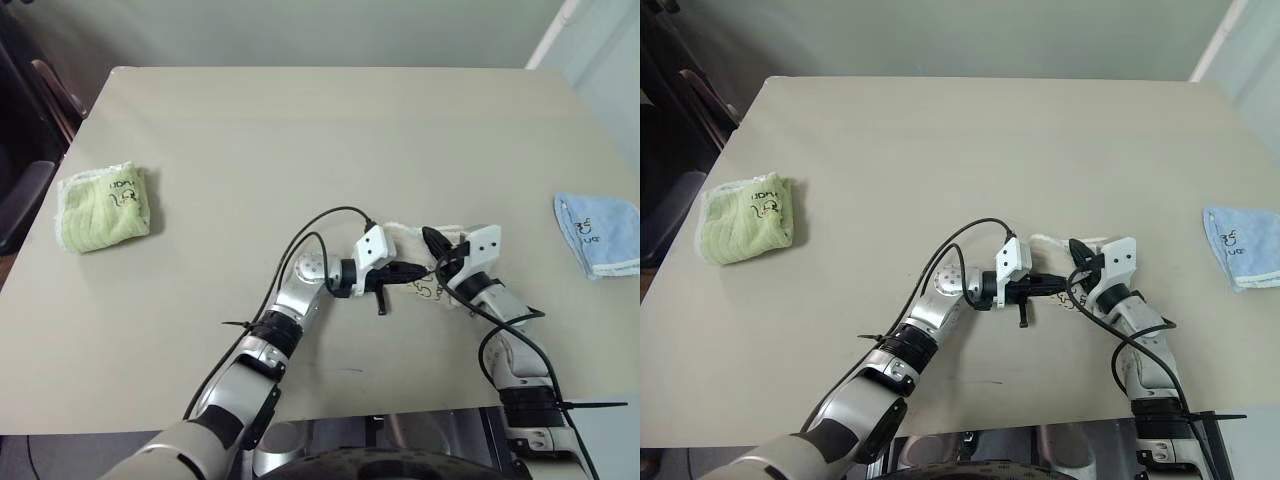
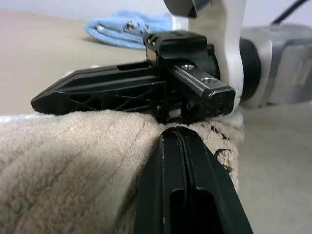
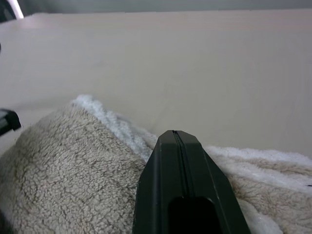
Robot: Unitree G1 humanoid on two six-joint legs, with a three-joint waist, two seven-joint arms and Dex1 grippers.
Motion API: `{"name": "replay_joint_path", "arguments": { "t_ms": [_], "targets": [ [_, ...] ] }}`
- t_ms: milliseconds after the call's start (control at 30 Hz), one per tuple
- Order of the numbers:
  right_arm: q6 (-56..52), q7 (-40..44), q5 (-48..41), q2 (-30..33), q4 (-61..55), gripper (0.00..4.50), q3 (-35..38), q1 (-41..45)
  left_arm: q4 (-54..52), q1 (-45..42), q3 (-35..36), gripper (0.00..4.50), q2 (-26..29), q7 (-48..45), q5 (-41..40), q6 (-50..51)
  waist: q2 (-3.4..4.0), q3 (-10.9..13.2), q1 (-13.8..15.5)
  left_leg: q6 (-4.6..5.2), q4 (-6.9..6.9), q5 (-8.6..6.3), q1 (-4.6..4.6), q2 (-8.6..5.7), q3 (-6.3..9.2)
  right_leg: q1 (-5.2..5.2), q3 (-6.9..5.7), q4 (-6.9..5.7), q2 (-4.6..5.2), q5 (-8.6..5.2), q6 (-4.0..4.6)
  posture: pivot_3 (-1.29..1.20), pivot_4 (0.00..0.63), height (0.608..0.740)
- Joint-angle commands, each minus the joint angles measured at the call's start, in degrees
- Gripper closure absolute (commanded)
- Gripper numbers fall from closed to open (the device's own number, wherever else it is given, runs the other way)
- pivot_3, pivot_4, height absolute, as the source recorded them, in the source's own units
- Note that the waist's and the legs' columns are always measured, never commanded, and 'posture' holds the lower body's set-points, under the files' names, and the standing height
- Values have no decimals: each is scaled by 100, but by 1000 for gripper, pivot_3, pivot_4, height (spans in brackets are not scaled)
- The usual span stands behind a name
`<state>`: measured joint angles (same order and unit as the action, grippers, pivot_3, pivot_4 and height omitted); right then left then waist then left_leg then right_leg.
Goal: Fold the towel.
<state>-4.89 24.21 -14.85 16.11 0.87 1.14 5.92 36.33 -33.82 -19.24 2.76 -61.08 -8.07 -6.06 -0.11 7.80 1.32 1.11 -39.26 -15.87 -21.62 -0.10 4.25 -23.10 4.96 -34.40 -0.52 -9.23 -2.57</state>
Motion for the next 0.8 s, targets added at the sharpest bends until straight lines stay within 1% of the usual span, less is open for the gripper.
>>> {"name": "replay_joint_path", "arguments": {
  "t_ms": [33,100,200,267,300,333,367,400,433,533,567,600,733,767,800],
  "targets": [
    [-144,171,29,159,132,4500,75,-99,-208,153,-105,4474,181,-188,115,365,1,-3,-1,1,0,0,2,0,2,4,0,0,0,0,0,0,150,740],
    [-401,240,-250,232,-216,4500,249,-6,-485,221,-145,4474,325,-375,81,601,4,-4,-5,0,1,0,-1,-1,3,0,0,0,-1,0,1,0,150,740],
    [-1246,397,-1062,461,-1052,4500,579,56,-863,206,143,4474,310,-349,-278,1060,11,-4,-5,-6,4,0,-29,-1,3,-26,0,0,-5,-1,7,0,150,740],
    [-1852,487,-1696,734,-1675,4500,867,87,-1201,194,369,4474,286,-338,-614,1423,14,-2,-5,-17,5,1,-60,-3,-1,-55,0,-1,-5,19,44,0,150,740],
    [-2129,515,-1984,892,-1956,4500,1011,91,-1393,199,474,4314,276,-330,-785,1600,15,-2,-5,-26,4,1,-78,-4,-4,-74,1,-2,-4,18,48,0,150,740],
    [-2348,545,-2211,1053,-2178,4333,1145,87,-1575,208,555,4110,263,-291,-910,1755,15,-2,-4,-40,4,8,-95,-5,-5,-91,1,-2,-5,16,48,0,150,740],
    [-2509,538,-2363,1170,-2325,4145,1248,90,-1719,219,611,3918,254,-248,-993,1863,15,-2,-2,-84,2,34,-114,-5,-6,-108,1,-3,-5,12,46,0,150,740],
    [-2684,524,-2554,1297,-2449,3911,1385,87,-1871,229,673,3571,241,-176,-1066,1966,14,-2,1,-116,1,54,-128,-3,-7,-122,1,-4,-6,10,38,0,150,740],
    [-2806,524,-2691,1395,-2530,3635,1482,75,-1981,240,708,3268,235,-123,-1106,2043,14,-2,3,-120,2,57,-130,-3,-7,-124,0,-5,-7,7,29,0,150,740],
    [-3255,439,-3162,1608,-2615,2583,1812,53,-2223,292,704,2213,280,30,-1050,2063,14,-2,18,-112,8,51,-130,-1,-6,-124,1,-7,-6,-2,1,0,150,740],
    [-3406,416,-3312,1672,-2598,2135,1919,44,-2279,312,706,1818,292,95,-1029,2060,14,-2,20,-107,8,44,-131,1,-6,-126,1,-9,-6,-10,-6,0,150,740],
    [-3571,402,-3492,1745,-2563,1867,2046,30,-2338,337,704,1476,311,150,-1010,2052,14,-2,21,-105,9,40,-131,1,-6,-126,2,-12,-4,-15,-9,0,150,740],
    [-4240,525,-4136,2102,-2410,518,2390,-84,-2607,463,692,89,492,160,-1047,2066,14,-2,25,-95,7,22,-132,-1,-8,-130,3,-19,-2,-28,-15,0,150,740],
    [-4426,555,-4259,2221,-2379,94,2424,-124,-2676,496,726,0,539,154,-1097,2089,14,-2,26,-95,7,18,-132,0,-8,-130,3,-19,-3,-33,-13,0,150,740],
    [-4595,549,-4349,2327,-2324,40,2450,-150,-2727,532,755,0,594,157,-1114,2068,14,-2,25,-95,8,17,-132,0,-8,-130,3,-20,-3,-35,-13,0,150,740]
  ]
}}
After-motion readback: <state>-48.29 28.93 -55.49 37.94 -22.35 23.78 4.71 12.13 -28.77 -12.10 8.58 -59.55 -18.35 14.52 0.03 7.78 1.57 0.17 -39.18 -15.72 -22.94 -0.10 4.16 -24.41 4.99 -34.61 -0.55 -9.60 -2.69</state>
